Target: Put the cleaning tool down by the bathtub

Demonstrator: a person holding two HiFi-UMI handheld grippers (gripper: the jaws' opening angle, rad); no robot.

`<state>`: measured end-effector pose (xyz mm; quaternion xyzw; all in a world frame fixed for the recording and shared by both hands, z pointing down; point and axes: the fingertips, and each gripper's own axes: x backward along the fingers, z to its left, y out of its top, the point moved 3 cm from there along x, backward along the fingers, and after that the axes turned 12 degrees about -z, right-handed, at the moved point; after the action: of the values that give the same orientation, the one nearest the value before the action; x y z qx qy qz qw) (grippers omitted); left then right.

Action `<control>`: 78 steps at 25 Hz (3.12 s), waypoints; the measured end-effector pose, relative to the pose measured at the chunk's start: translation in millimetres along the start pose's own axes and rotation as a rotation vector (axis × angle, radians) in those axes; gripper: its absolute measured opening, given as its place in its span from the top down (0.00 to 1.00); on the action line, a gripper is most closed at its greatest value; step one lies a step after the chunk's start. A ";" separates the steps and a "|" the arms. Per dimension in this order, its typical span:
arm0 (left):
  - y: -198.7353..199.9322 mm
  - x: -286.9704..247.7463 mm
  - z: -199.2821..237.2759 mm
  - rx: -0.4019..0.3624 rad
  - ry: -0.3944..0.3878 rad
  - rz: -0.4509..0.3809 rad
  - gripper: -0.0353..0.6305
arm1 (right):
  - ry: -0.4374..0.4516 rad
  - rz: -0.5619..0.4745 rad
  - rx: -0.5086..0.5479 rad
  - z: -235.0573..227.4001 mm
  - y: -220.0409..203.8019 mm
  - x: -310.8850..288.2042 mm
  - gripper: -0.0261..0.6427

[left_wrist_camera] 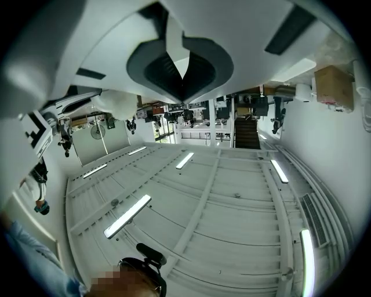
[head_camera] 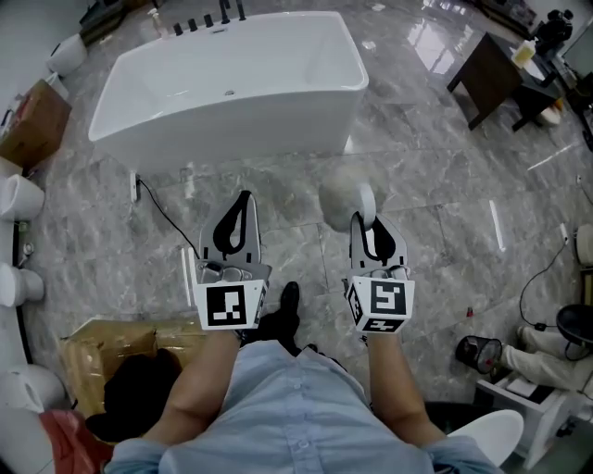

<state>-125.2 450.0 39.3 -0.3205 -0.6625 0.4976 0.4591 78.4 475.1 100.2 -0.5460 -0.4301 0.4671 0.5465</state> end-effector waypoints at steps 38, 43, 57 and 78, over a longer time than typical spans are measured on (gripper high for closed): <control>-99.9 -302.5 40.4 -0.081 0.073 0.030 0.92 | 0.156 -0.045 0.015 -129.7 23.0 -317.3 0.82; -100.9 -355.4 30.5 -0.118 0.073 0.027 0.92 | 0.185 -0.076 -0.004 -163.9 35.0 -358.9 0.82; -106.6 -406.2 72.4 -0.163 0.151 -0.002 0.92 | 0.242 -0.124 0.021 -171.4 51.0 -444.7 0.82; -161.2 -439.1 161.1 -0.087 0.139 0.060 0.92 | 0.264 -0.022 0.042 -110.9 17.2 -524.9 0.82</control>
<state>-105.7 -44.2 52.5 -0.3935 -0.6404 0.4582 0.4745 84.8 -61.7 100.3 -0.5866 -0.3505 0.3939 0.6147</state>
